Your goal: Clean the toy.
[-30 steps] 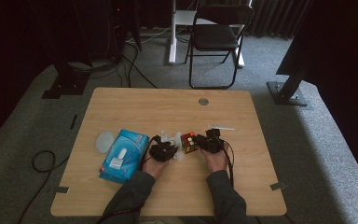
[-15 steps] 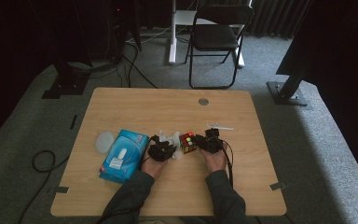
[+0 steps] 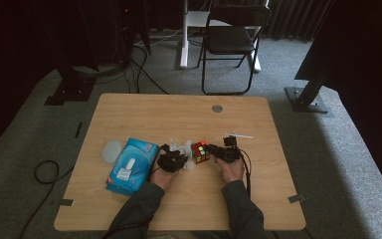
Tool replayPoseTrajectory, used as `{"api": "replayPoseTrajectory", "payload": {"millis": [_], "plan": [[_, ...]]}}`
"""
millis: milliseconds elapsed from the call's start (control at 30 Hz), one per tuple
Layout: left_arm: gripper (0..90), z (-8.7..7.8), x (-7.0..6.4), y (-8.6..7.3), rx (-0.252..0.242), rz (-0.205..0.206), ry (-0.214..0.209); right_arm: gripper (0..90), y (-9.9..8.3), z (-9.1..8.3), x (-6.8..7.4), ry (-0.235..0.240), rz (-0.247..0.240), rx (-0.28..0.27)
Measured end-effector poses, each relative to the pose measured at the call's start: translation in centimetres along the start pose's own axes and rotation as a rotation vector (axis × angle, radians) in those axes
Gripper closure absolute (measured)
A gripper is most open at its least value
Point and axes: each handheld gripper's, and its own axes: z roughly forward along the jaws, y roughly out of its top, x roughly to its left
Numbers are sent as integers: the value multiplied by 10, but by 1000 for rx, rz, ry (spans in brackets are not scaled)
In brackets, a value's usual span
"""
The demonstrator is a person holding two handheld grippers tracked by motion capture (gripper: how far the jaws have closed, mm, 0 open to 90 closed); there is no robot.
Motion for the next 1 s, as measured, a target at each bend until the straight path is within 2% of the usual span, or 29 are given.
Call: {"api": "replayPoseTrajectory", "payload": {"millis": [33, 133, 267, 300, 367, 567, 600, 767, 867, 900, 933, 967, 1000], "plan": [[824, 0, 0, 0, 1, 2, 0, 698, 0, 0, -3, 16, 17, 1], [825, 0, 0, 0, 0, 0, 0, 698, 0, 0, -3, 16, 19, 3], [825, 0, 0, 0, 0, 2, 0, 699, 1, -1, -7, 35, 52, 1], [825, 0, 0, 0, 0, 2, 0, 701, 1, -1, -11, 51, 78, -3], [824, 0, 0, 0, 1, 2, 0, 704, 1, -2, -12, 52, 81, -4], [825, 0, 0, 0, 1, 3, 0, 727, 6, -7, -13, 12, 64, -7], [825, 0, 0, 0, 1, 4, 0, 733, 7, -8, -11, -17, 46, -7], [825, 0, 0, 0, 1, 6, 3, 739, 9, -9, -5, -76, -10, -2], [825, 0, 0, 0, 2, 6, 3, 747, 10, -9, -6, -85, -3, -9], [825, 0, 0, 0, 2, 7, 3, 889, 10, -10, -6, -104, -6, -16], [824, 0, 0, 0, 2, 5, 2, 857, 10, -10, -6, -158, -17, -4], [824, 1, 0, 0, 0, 5, 3, 856, 8, -7, -8, -166, -18, 21], [824, 1, 0, 0, 0, 5, 3, 856, 8, -7, -8, -166, -18, 21]]}}
